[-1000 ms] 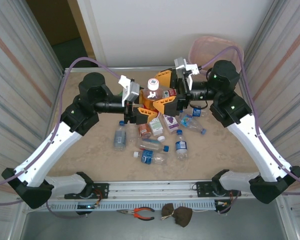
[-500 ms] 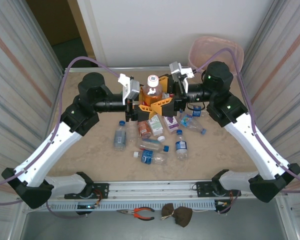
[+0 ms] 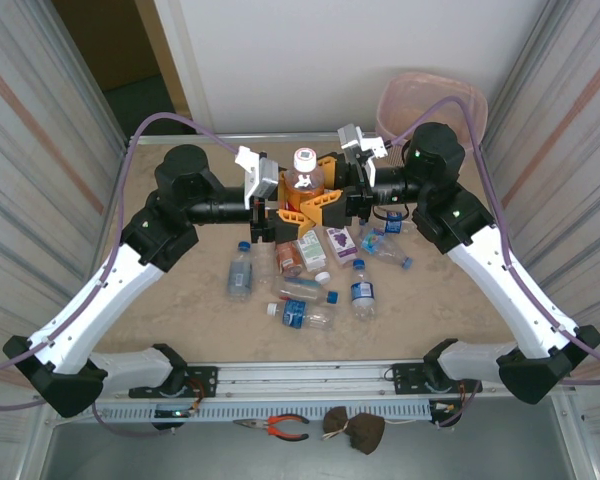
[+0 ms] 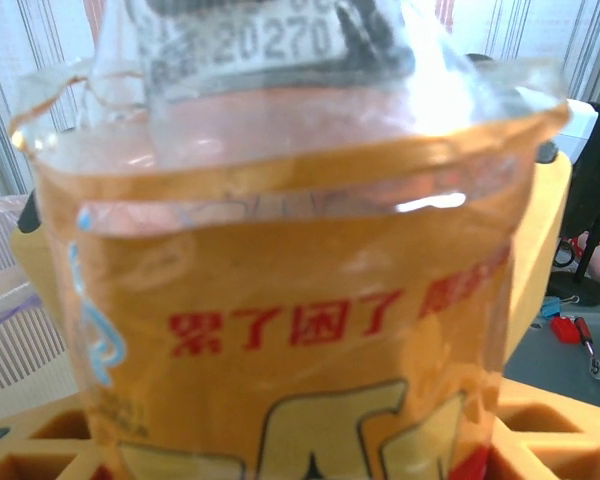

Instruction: Put the plastic bottles in the bin

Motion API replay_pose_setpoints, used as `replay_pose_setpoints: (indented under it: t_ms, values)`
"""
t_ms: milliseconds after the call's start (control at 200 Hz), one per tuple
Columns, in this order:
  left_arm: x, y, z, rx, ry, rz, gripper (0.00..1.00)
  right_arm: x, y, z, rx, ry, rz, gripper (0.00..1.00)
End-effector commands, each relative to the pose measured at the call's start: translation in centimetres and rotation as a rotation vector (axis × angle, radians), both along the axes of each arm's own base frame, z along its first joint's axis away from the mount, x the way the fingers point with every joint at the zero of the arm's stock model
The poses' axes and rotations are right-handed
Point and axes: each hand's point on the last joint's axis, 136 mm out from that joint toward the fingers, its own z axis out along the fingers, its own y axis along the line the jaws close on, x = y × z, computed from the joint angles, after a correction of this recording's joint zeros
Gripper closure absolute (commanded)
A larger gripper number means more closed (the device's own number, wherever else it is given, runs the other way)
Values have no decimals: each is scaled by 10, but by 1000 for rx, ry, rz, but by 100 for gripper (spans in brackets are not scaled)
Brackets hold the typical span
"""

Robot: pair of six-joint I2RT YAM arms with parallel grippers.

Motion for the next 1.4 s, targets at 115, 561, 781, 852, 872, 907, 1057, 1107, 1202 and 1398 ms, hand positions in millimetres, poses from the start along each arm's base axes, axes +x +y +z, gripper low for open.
replay_pose_setpoints:
  t_ms: [115, 561, 781, 852, 872, 907, 1057, 1107, 1202, 1398]
  values:
    - [-3, 6, 13, -36, -56, 32, 33, 0, 1, 8, 11, -23, -1, 44]
    - [-2, 29, 3, -16, -91, 174, 22, 38, -19, 24, 21, -16, -212, 45]
    - [-4, 33, -2, -8, -86, 189, 22, 94, -60, 36, 48, 56, -457, 46]
    - [-4, 34, -2, -7, -85, 192, 22, 118, -80, 40, 66, 96, -553, 47]
    - [-4, 34, -3, -5, -84, 192, 22, 126, -86, 41, 73, 110, -585, 47]
    - [-5, 35, -3, -7, -85, 194, 22, 140, -97, 42, 85, 136, -645, 48]
    - [-4, 35, -4, -5, -80, 197, 23, 209, -150, 34, 170, 331, -909, 47]
    - [-5, 36, -5, -3, -73, 197, 22, 232, -168, 24, 205, 425, -992, 47]
    - [-5, 37, -6, -5, -65, 201, 23, 271, -207, 2, 279, 595, -1155, 51]
    - [-5, 40, -11, -7, -44, 220, 23, 333, -246, -34, 480, 836, -1254, 57]
